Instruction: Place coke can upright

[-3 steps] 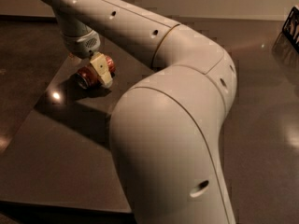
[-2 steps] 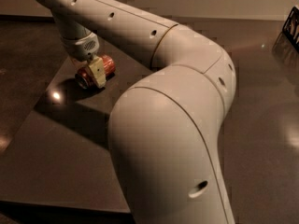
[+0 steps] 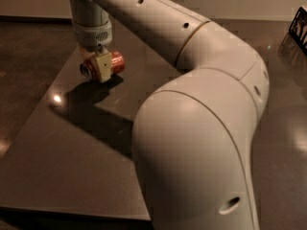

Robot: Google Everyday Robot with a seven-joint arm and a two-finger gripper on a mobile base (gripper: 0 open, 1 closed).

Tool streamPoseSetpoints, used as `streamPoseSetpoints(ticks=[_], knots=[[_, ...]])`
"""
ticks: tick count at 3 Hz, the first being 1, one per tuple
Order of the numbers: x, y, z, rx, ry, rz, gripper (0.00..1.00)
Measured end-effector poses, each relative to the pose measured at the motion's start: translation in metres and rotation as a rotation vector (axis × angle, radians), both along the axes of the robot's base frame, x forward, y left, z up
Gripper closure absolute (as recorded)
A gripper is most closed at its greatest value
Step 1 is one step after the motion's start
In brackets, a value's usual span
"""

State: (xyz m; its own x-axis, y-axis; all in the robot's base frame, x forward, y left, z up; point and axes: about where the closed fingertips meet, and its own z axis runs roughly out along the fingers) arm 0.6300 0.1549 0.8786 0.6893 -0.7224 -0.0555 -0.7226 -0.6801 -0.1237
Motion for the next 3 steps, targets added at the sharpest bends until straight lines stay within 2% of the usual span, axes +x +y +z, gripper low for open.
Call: streamPoseSetpoints(ticks=[1, 2, 3], knots=[[-0.019, -0.006, 0.035, 0.181, 0.074, -0.077, 1.00], [-0.042, -0.005, 0.056, 0.370, 0.191, -0.147, 1.00], [-0.060, -0.004, 0.061, 0.558, 0.354, -0.244, 1.00]])
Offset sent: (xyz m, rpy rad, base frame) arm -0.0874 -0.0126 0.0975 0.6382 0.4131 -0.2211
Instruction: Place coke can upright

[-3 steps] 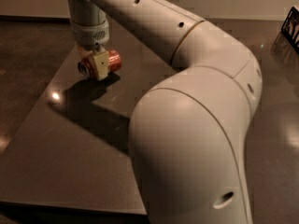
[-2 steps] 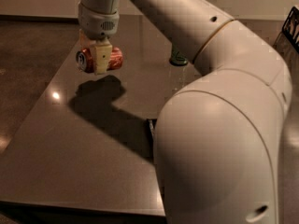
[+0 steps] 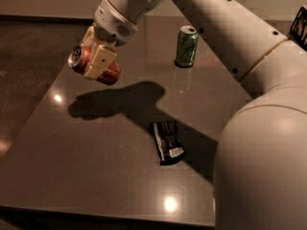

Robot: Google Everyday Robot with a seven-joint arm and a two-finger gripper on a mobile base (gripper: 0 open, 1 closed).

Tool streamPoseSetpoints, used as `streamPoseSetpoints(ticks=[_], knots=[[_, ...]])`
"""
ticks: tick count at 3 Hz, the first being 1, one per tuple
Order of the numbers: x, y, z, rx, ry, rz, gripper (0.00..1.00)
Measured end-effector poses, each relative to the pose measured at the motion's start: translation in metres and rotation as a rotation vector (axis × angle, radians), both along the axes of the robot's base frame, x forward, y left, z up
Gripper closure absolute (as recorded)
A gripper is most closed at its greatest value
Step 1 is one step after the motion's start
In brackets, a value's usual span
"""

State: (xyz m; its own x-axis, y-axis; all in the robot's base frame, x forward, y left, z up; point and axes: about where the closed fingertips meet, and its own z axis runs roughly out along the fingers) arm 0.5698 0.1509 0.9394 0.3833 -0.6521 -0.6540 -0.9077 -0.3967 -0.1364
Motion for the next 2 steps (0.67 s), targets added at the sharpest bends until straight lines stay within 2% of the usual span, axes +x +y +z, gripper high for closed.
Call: streamPoseSetpoints(ticks=[1, 2], knots=[[-0.0168, 0.0100, 0.0151, 0.223, 0.186, -0.063, 1.00], [-0.0118, 0.0154, 0.0234, 0.332, 0.271, -0.119, 1.00]])
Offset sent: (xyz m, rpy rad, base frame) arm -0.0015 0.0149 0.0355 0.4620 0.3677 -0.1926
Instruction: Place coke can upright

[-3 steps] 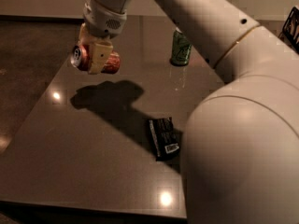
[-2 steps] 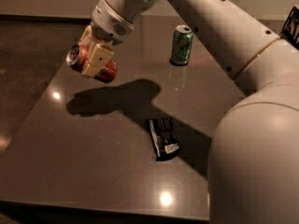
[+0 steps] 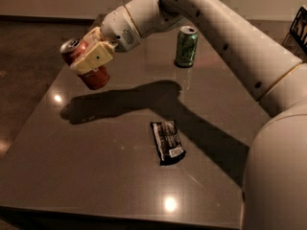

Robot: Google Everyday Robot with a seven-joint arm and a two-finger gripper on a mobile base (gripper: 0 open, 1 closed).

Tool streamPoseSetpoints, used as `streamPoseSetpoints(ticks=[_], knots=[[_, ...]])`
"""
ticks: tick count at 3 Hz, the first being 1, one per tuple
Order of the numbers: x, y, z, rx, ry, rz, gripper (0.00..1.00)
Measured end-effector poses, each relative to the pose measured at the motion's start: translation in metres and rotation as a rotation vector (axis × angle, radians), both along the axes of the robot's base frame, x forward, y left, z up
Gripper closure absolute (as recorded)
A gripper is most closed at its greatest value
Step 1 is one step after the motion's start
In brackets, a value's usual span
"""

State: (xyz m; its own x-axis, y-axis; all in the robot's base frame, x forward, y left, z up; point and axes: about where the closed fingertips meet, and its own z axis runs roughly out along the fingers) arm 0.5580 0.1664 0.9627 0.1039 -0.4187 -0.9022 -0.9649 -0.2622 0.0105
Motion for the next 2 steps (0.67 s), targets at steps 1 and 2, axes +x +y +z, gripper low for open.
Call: streamPoseSetpoints(ticks=[1, 2], knots=[[0.009, 0.002, 0.006, 0.058, 0.031, -0.093, 1.00], [0.021, -0.001, 0.004, 0.112, 0.048, -0.233, 1.00]])
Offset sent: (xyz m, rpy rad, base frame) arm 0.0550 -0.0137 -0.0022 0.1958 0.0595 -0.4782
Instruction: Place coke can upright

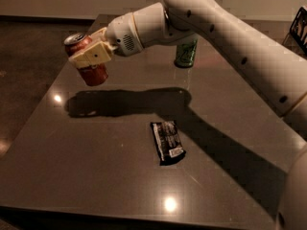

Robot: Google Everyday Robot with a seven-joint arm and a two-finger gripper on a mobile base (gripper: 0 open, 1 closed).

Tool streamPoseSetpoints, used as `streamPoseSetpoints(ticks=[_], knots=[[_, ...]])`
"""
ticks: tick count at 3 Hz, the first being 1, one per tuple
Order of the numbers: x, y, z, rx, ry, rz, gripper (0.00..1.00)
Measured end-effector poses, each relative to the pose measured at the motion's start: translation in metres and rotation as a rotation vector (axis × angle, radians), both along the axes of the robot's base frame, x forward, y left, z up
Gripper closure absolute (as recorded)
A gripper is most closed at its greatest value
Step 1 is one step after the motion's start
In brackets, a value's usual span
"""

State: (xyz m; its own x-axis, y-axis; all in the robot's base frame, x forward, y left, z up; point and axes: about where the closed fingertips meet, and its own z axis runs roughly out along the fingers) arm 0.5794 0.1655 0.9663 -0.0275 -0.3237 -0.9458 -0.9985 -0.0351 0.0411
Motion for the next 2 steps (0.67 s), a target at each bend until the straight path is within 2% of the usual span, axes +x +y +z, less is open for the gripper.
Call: streamPoseSetpoints(ticks=[1, 2], knots=[[0.017, -0.005, -0.010, 0.055, 0.009, -0.132, 1.00], [0.035, -0.009, -0.018, 0.136, 0.013, -0.218, 1.00]])
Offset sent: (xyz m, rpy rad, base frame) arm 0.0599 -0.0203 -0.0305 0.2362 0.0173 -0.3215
